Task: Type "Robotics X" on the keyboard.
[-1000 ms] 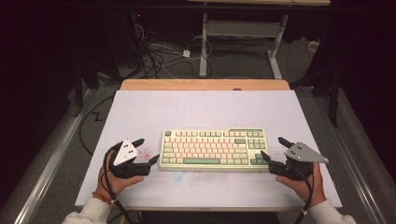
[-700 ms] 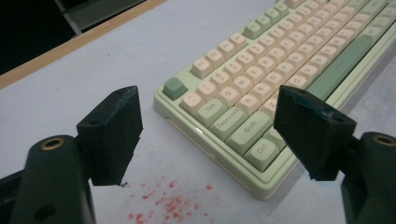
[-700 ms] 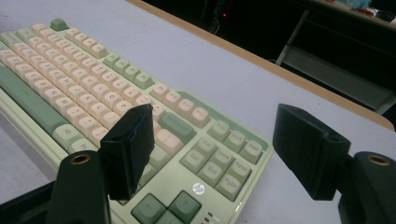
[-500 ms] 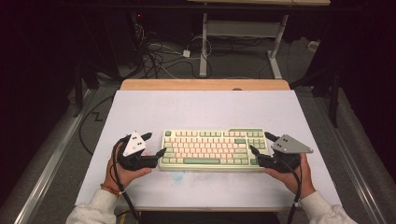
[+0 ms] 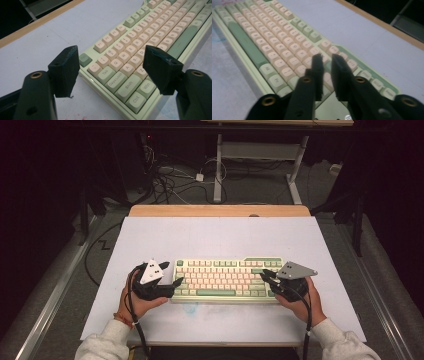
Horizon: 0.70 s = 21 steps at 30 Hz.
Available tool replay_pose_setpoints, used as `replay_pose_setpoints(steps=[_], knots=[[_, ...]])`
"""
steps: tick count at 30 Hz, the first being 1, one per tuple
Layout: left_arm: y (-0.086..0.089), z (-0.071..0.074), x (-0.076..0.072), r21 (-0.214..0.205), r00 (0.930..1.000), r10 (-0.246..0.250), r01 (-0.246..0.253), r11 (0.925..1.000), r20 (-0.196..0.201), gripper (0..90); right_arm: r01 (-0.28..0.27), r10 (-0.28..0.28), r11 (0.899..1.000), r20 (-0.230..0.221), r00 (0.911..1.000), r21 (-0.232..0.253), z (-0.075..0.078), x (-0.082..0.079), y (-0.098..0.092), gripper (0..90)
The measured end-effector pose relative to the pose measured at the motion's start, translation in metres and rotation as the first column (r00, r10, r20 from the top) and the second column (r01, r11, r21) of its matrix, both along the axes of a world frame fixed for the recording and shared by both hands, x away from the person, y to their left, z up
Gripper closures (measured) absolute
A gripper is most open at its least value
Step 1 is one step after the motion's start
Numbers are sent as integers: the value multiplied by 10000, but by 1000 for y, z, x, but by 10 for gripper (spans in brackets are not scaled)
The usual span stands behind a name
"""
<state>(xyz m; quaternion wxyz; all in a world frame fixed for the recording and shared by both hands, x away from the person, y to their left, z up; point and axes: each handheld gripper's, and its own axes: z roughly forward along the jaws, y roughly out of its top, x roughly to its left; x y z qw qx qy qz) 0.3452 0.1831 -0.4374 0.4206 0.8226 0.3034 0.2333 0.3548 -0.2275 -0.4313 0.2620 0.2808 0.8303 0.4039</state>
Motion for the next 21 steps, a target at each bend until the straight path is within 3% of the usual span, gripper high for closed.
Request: replay_pose_setpoints(steps=[2, 8, 14, 17, 18, 21], knots=[[-1, -1, 0, 86, 10000, 30, -30, 10000, -33, 321, -265, 257, 9993, -316, 9992, -251, -6, 3, 4, 899], [-2, -1, 0, 86, 9999, -21, 22, 10000, -118, 327, -535, 456, 9955, -985, 9941, -787, -21, 7, 8, 900], [-3, -1, 0, 105, 9997, -74, 76, 9999, -212, 341, -685, 566, 9927, -1175, 9915, -996, -26, 8, 10, 900], [-5, 0, 1, 189, 9997, -95, 99, 9998, -229, 391, -758, 634, 9916, -1168, 9911, -1047, -28, 5, 11, 900], [-5, 1, 1, 106, 9996, -145, 148, 9998, -260, 463, -759, 628, 9908, -1168, 9912, -1116, -28, 5, 12, 900], [-7, 3, 2, 149, 9991, -253, 258, 9996, -349, 521, -740, 617, 9916, -1159, 9913, -1059, -28, 5, 11, 900]])
